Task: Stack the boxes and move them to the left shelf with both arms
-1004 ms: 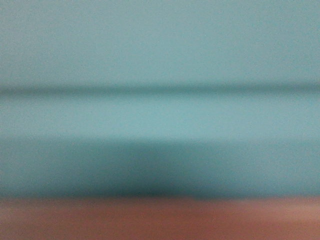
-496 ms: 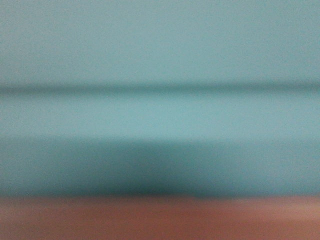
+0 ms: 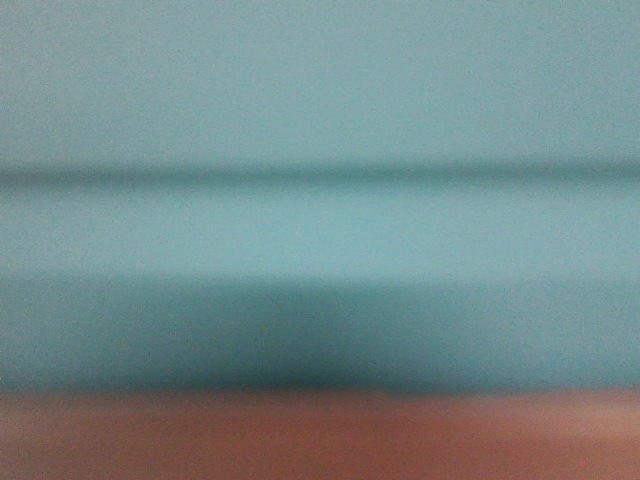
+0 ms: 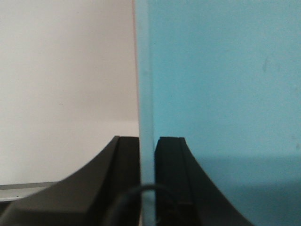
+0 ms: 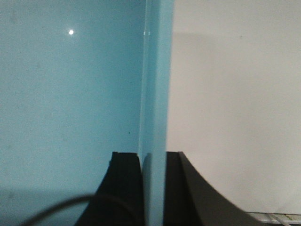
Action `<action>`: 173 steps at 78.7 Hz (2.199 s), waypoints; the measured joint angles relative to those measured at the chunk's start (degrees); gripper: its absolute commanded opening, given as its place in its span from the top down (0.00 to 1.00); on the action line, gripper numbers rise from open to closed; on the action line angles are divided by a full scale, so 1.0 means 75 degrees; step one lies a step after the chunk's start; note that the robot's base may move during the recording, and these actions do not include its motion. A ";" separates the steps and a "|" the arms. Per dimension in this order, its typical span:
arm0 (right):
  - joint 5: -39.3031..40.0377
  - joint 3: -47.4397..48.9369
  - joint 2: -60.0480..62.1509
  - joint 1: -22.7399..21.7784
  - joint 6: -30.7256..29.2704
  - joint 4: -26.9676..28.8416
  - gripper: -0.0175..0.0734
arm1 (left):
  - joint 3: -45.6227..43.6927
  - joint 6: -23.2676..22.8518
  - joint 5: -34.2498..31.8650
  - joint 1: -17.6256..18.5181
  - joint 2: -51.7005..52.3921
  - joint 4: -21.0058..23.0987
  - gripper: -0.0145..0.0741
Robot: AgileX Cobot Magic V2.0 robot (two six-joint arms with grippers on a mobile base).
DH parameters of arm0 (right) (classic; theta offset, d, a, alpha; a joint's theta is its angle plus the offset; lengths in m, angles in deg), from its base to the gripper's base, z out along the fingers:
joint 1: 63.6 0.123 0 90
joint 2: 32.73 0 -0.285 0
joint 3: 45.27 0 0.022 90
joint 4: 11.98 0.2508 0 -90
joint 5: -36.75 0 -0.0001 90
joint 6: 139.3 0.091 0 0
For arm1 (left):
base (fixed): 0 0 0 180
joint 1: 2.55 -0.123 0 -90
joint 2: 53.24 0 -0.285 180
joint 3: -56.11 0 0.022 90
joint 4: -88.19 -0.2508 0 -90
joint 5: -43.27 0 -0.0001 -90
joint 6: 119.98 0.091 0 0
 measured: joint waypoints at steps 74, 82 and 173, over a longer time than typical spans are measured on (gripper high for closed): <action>0.0000 0.0000 0.0000 0.0005 0.0000 0.0000 0.73 | 0.0000 0.0000 0.0000 0.0000 0.0017 0.0013 0.84; 0.0000 0.0000 0.0000 0.0005 0.0000 -0.0005 0.73 | 0.0000 0.0000 0.0000 0.0000 0.0017 0.0042 0.84; 0.0000 0.0000 0.0000 0.0005 0.0000 -0.0034 0.73 | 0.0000 0.0000 0.0000 0.0000 0.0017 0.0111 0.84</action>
